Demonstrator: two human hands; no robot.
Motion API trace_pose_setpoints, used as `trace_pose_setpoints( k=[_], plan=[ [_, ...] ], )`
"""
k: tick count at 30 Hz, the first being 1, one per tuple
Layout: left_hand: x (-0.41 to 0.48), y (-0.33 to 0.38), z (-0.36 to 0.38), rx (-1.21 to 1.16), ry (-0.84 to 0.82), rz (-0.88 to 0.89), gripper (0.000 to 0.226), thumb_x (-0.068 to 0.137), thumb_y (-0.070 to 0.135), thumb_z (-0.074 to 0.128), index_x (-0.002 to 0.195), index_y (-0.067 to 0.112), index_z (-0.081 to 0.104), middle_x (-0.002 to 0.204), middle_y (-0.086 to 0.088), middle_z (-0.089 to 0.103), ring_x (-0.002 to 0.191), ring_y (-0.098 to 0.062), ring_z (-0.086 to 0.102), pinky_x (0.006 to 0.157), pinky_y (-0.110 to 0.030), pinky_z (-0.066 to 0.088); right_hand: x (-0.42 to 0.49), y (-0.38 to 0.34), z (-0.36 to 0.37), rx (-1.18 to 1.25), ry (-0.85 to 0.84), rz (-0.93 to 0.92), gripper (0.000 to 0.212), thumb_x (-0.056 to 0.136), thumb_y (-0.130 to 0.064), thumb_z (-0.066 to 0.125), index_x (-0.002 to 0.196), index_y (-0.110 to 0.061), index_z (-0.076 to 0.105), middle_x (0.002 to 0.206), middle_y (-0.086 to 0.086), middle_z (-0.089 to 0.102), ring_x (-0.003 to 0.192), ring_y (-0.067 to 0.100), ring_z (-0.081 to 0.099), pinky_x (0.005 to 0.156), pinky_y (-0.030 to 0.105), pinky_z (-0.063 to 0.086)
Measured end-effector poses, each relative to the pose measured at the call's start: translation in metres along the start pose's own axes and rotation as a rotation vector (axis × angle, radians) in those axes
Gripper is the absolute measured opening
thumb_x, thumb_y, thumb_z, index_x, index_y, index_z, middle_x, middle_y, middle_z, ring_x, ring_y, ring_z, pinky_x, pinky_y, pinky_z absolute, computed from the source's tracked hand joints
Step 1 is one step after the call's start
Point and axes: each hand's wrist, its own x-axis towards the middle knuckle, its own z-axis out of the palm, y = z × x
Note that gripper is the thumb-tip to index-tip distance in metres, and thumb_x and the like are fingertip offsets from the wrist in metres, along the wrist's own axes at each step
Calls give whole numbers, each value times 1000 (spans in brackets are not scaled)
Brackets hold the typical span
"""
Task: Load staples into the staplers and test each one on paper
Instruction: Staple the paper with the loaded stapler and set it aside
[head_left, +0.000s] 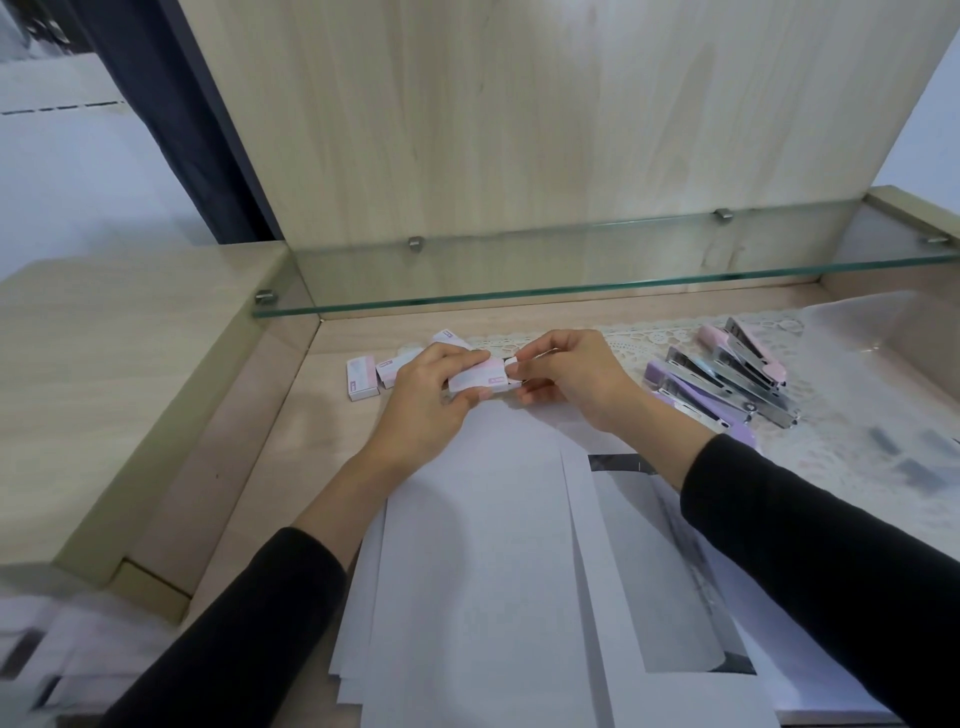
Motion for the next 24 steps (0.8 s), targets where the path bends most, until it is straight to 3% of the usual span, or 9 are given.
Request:
trace_pose_setpoints(
  k=[5,12,15,18,21,24],
  plan=[
    [2,2,2,-7,2,-2,36,80,10,67,116,8,62,113,-8,59,104,-15,52,90,-21,40,0,3,2,60,-11,-64,4,77,2,66,73,3,66,47,5,64,40,16,62,49,20,54],
    [3,1,1,21,8,-20,36,79,14,70,114,13,64,114,-3,63,107,-14,51,90,-14,32,4,8,3,49,-28,-43,10,80,4,63,75,-3,68,60,10,68,52,23,66,69,29,59],
    [4,2,0,44,-57,-16,37,79,20,70,115,16,63,114,3,62,108,-12,49,87,-11,31,4,6,2,10,-42,-28,3,78,1,67,78,-2,65,57,10,65,48,21,64,62,28,58],
    [10,-1,-4,56,-93,-40,36,81,30,66,115,19,63,111,11,57,108,-7,44,90,-13,31,8,6,1,-21,-18,-18,13,77,6,64,88,0,63,57,12,60,39,17,59,51,23,55],
    [22,-13,-9,111,41,-102,33,86,32,60,116,18,62,120,-1,57,116,-17,44,97,-22,30,15,5,-2,-62,47,-26,12,79,7,60,88,0,65,65,13,59,38,14,57,50,22,53],
    [31,-27,-10,318,-66,-128,45,87,32,58,130,21,50,134,-6,47,124,-22,36,100,-28,29,20,6,-6,-98,95,-7,13,80,7,58,84,-3,65,65,13,59,39,14,57,52,22,54]
  ],
)
